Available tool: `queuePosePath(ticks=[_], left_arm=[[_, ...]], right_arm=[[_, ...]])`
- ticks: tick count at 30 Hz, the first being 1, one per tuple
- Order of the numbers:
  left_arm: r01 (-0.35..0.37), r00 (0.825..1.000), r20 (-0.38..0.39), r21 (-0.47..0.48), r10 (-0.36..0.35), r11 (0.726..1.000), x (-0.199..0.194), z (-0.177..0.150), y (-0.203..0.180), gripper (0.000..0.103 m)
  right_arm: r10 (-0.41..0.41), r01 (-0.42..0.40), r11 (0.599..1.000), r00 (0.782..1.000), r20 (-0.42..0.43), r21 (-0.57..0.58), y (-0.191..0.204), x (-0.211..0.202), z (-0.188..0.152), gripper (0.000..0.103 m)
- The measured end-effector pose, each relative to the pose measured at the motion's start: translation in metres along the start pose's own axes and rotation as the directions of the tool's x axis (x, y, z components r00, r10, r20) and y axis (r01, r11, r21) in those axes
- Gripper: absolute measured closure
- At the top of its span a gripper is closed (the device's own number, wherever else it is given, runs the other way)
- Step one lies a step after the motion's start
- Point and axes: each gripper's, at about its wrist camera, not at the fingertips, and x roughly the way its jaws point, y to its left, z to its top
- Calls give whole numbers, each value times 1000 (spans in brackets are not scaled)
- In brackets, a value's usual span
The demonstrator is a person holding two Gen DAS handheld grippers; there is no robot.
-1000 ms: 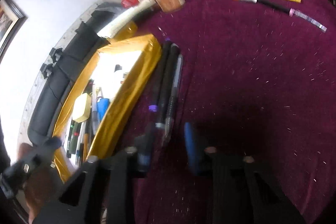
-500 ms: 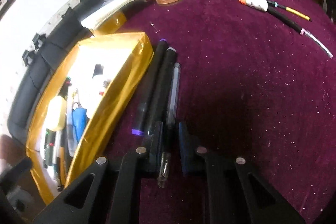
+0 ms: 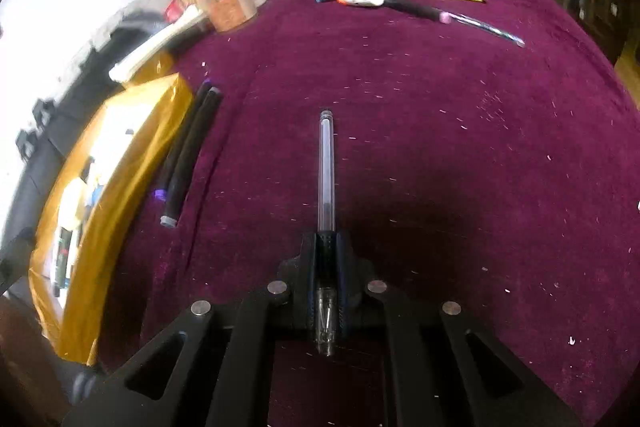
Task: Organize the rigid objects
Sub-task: 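Grasp a clear pen with the right tool while the left tool grasps a black marker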
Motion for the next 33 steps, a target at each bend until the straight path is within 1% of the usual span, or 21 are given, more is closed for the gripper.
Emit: queuePosePath(ticks=[1, 4, 5, 6, 8, 10, 11, 12, 13, 14, 15, 17, 19, 20, 21, 22, 27, 29, 31, 32, 33], left_arm=[[2, 1000, -13, 6, -2, 1000, 6, 7, -3, 40], [-32, 999, -41, 24, 32, 999, 27, 27, -8, 41], [-42, 997, -69, 24, 44, 999, 39, 35, -9, 43], [-38, 995, -89, 26, 40, 999, 46, 40, -9, 47], [-27, 989, -145, 23, 30, 999, 67, 55, -9, 50], [-60, 984, -169, 18, 62, 998, 82, 64, -8, 63], [-79, 980, -180, 18, 81, 997, 90, 67, -6, 68], [-95, 974, -203, 15, 96, 995, 100, 70, -4, 76], [-106, 969, -221, 7, 105, 994, 106, 72, -1, 78], [-117, 963, -245, -12, 110, 993, 115, 73, 4, 78], [-120, 961, -255, -19, 111, 993, 119, 73, 6, 78], [-124, 958, -263, -24, 113, 992, 124, 72, 8, 78], [-124, 960, -255, -26, 113, 992, 123, 73, 7, 78], [-134, 959, -252, -10, 127, 991, 125, 73, 5, 78], [-164, 956, -245, 0, 159, 987, 126, 73, 4, 78], [-176, 955, -243, -5, 170, 984, 126, 74, 4, 78], [-135, 958, -256, -3, 130, 991, 127, 77, -1, 78], [-133, 958, -253, 16, 133, 991, 127, 76, -5, 78], [-147, 951, -273, 26, 149, 989, 132, 75, -5, 78], [-167, 943, -288, 29, 169, 985, 136, 73, -4, 78], [-180, 939, -291, 40, 184, 983, 139, 72, -5, 78]], right_arm=[[3, -3, 1000, 1000, 9, -12, 0, 0, -1, 95], [-9, 11, 999, 999, 35, -35, 3, 1, -2, 95], [-8, 10, 999, 999, 38, -35, 3, 0, -2, 95], [-3, 5, 999, 999, 39, -33, 3, 0, -3, 95], [17, -16, 1000, 999, 37, -21, 1, 4, 1, 95], [29, -29, 999, 999, 37, -16, 0, 3, 0, 95], [29, -28, 999, 999, 38, -15, 0, 4, 0, 95], [26, -25, 1000, 999, 39, -17, 0, 4, -1, 95], [22, -21, 1000, 999, 41, -20, 1, 3, -1, 95], [20, -19, 1000, 999, 42, -22, 1, 2, -2, 95], [18, -17, 1000, 999, 42, -24, 1, 2, -3, 95], [17, -16, 999, 999, 43, -28, 2, 1, -4, 95], [19, -18, 999, 999, 42, -27, 1, 1, -3, 95], [21, -19, 999, 999, 42, -26, 1, 2, -3, 95], [21, -20, 999, 999, 42, -25, 1, 2, -3, 95], [23, -22, 999, 999, 42, -23, 0, 2, -3, 95], [25, -24, 1000, 999, 44, -19, 0, 1, -3, 95], [24, -24, 1000, 999, 44, -19, 0, 1, -3, 95], [22, -21, 1000, 999, 44, -21, 1, 2, -3, 95], [19, -18, 1000, 999, 44, -23, 1, 2, -3, 95], [17, -16, 1000, 999, 45, -24, 1, 1, -3, 95]])
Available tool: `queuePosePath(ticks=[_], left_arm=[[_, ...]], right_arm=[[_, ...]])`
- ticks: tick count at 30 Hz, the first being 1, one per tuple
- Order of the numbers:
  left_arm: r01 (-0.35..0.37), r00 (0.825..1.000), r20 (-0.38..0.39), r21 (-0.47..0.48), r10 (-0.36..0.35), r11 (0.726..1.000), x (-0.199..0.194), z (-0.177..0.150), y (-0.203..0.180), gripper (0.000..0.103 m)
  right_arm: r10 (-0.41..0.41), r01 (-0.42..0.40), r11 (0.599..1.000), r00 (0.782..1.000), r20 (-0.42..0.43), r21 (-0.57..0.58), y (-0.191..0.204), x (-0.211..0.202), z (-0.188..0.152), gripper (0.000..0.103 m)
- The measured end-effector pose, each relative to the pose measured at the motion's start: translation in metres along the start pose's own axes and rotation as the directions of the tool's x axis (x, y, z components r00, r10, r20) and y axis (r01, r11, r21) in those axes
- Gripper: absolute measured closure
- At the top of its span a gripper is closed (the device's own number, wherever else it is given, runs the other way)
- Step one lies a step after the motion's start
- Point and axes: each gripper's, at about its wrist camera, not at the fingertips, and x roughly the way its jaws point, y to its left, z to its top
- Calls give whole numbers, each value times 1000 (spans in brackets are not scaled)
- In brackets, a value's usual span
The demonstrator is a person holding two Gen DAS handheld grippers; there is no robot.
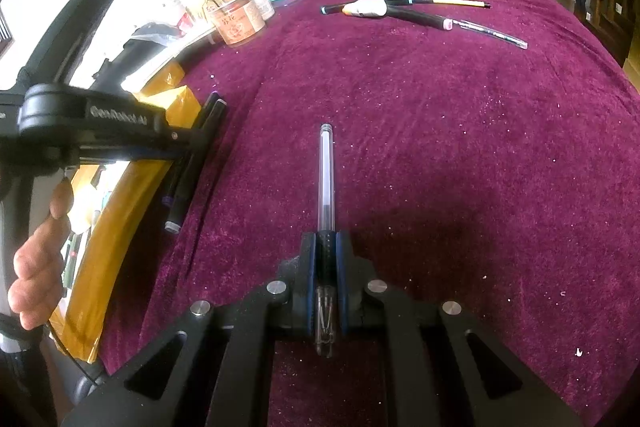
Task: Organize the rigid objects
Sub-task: 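Grasp a clear pen with the right tool while the left tool grasps a black marker, then lower the black marker and clear pen into the tray and open both tools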
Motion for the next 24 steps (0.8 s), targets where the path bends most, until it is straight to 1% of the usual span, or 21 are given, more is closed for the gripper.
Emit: queuePosePath(ticks=[3, 4, 5, 6, 8, 10, 11, 15, 18, 20, 21, 22, 23, 24], left_arm=[[-38, 999, 10, 24, 38, 999, 6, 1, -4, 78], [-44, 999, 12, 30, 44, 999, 6, 1, -5, 81], [-58, 998, 22, 31, 57, 998, 6, 0, -6, 87], [-48, 999, 20, 31, 48, 998, 6, -2, -7, 91], [-30, 999, 34, 30, 29, 999, 2, -10, -7, 91], [-14, 998, 65, 28, 12, 1000, -9, -27, -7, 91], [10, 996, 88, 42, -13, 999, -19, -42, -9, 91], [117, 986, 114, 41, -121, 992, -55, -95, -6, 91], [164, 973, 163, 16, -165, 986, -86, -133, 10, 91], [195, 960, 205, -10, -189, 981, -106, -146, 27, 91], [204, 955, 223, -22, -194, 979, -115, -151, 37, 91], [198, 952, 246, -41, -182, 979, -126, -154, 52, 91], [184, 950, 271, -71, -158, 980, -136, -158, 68, 91], [170, 948, 289, -99, -135, 981, -143, -160, 83, 91]], right_arm=[[-1, 1, 1000, 1000, 0, 1, 0, 0, 0, 95], [-1, 1, 1000, 1000, 0, 1, 0, 0, 0, 95], [-1, 1, 1000, 1000, 0, 0, 0, 0, 0, 95], [-2, 2, 1000, 1000, 0, 0, 0, 0, 0, 95], [-2, 2, 1000, 1000, 0, -1, 0, 0, 0, 95], [-2, 2, 1000, 1000, 0, 0, 1, 0, 0, 95], [-3, 3, 1000, 1000, 0, -1, 1, 0, 0, 95], [-1, 1, 1000, 1000, 1, -2, 0, -1, -1, 95], [-17, 17, 1000, 1000, 4, -13, 3, -1, -1, 95], [-30, 31, 999, 1000, 7, -28, 6, -1, -2, 95], [-24, 24, 999, 1000, 7, -34, 7, -1, -2, 95], [12, -12, 999, 1000, 2, -38, 7, -3, -3, 95], [61, -61, 998, 998, -5, -21, 5, -6, -4, 95], [126, -126, 992, 992, -13, 3, 5, -11, -5, 95]])
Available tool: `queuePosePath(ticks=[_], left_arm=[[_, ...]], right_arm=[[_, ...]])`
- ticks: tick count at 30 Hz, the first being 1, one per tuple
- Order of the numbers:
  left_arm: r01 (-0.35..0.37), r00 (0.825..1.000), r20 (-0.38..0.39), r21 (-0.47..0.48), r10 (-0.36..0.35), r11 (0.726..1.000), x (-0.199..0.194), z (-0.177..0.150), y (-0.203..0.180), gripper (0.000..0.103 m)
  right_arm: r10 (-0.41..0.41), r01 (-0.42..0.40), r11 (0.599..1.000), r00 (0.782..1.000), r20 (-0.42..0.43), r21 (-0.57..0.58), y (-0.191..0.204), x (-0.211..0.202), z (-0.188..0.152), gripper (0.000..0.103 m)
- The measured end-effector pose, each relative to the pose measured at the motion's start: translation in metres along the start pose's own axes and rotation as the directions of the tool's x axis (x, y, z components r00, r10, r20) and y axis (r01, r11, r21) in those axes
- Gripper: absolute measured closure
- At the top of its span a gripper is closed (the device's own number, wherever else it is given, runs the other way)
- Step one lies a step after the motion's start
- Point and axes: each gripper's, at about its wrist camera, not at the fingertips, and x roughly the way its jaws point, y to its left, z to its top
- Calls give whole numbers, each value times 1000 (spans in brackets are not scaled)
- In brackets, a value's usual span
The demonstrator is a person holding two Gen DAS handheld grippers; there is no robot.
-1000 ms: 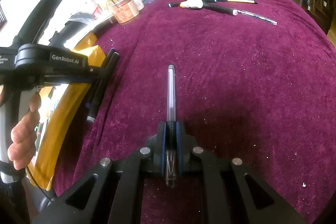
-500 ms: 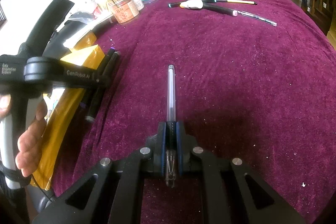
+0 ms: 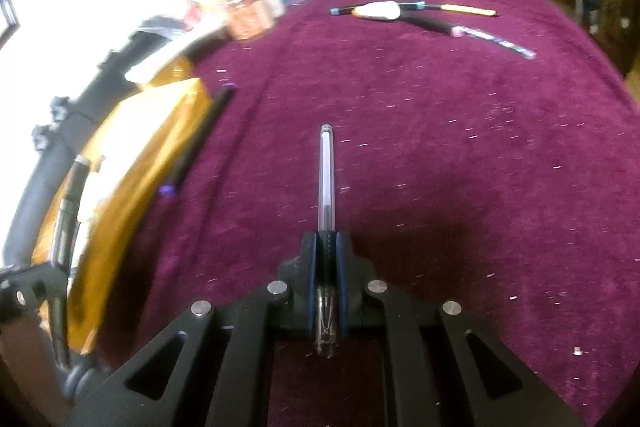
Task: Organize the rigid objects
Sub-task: 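Lower the black marker and clear pen into the tray and open both tools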
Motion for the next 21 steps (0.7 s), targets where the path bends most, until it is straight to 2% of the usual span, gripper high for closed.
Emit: queuePosePath(ticks=[3, 6, 10, 12, 16, 19, 21], left_arm=[[-61, 997, 31, -105, 64, 993, -19, 7, 52, 91], [-91, 995, 33, -180, 98, 979, -19, 5, 83, 91], [-97, 995, 14, -235, 104, 967, -12, -7, 105, 91], [-132, 990, 14, -246, 139, 960, -6, -6, 118, 91], [-150, 988, -17, -255, 151, 955, 8, -3, 135, 91], [-146, 989, -23, -254, 145, 956, 17, -2, 142, 91], [-151, 988, -30, -255, 149, 955, 23, 0, 145, 91]], right_arm=[[96, -94, 994, 994, 42, -50, 26, -22, -6, 95], [211, -207, 974, 977, 43, -88, 64, -33, -9, 94], [279, -276, 949, 960, -5, -154, 115, -22, -8, 94], [302, -305, 934, 952, -46, -187, 142, -9, -7, 94], [271, -288, 919, 957, -98, -271, 183, 18, -7, 94], [214, -245, 928, 967, -137, -282, 192, 40, -9, 94], [200, -239, 935, 966, -166, -261, 192, 54, -9, 94]])
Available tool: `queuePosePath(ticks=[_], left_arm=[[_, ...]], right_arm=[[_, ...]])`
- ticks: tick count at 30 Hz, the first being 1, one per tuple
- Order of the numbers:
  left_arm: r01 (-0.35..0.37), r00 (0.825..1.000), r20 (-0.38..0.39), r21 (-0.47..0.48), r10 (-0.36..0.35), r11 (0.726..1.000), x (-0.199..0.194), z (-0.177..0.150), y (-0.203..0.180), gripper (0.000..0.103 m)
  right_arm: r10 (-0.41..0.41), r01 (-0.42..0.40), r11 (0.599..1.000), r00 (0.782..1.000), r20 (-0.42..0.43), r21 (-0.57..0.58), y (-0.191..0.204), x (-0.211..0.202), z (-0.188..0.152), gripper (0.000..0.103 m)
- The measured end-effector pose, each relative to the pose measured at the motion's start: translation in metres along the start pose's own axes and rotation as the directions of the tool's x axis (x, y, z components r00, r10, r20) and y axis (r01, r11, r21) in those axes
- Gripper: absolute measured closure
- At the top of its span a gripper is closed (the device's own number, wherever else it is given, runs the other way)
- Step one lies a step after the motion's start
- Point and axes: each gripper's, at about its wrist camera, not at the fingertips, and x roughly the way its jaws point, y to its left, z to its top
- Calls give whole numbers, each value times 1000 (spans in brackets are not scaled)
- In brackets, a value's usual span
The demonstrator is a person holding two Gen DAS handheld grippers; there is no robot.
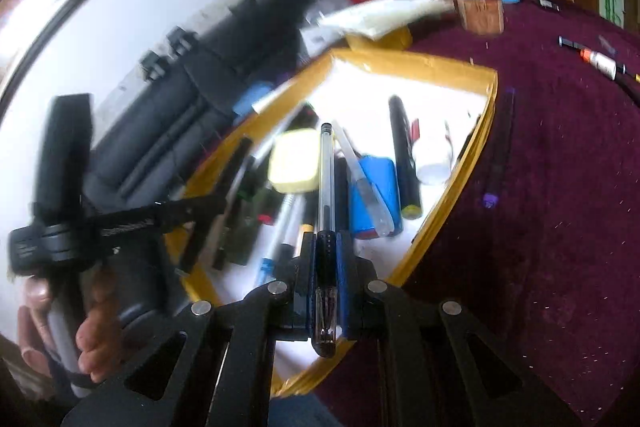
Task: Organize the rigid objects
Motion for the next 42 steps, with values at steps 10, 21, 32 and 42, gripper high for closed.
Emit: queuePosePath(ticks=[10, 21, 32, 42], left_arm=[[-13, 1000, -6, 28, 14, 1000, 12, 4, -6, 91], [-133, 982, 155, 131, 113, 982, -19, -29, -51, 67], [-69, 983, 184, 242, 24, 968, -39, -52, -107, 50], [-164, 961, 257, 227, 103, 960, -44, -63, -120, 37]], right_arm=[[-71, 71, 997, 997, -21, 0, 6, 25, 5, 94], [9, -11, 999, 999, 50, 31, 3, -10, -8, 78], [-107, 78, 985, 976, 191, 155, -56, -78, -30, 67], [-55, 19, 980, 983, 177, 197, -71, -84, -34, 67]])
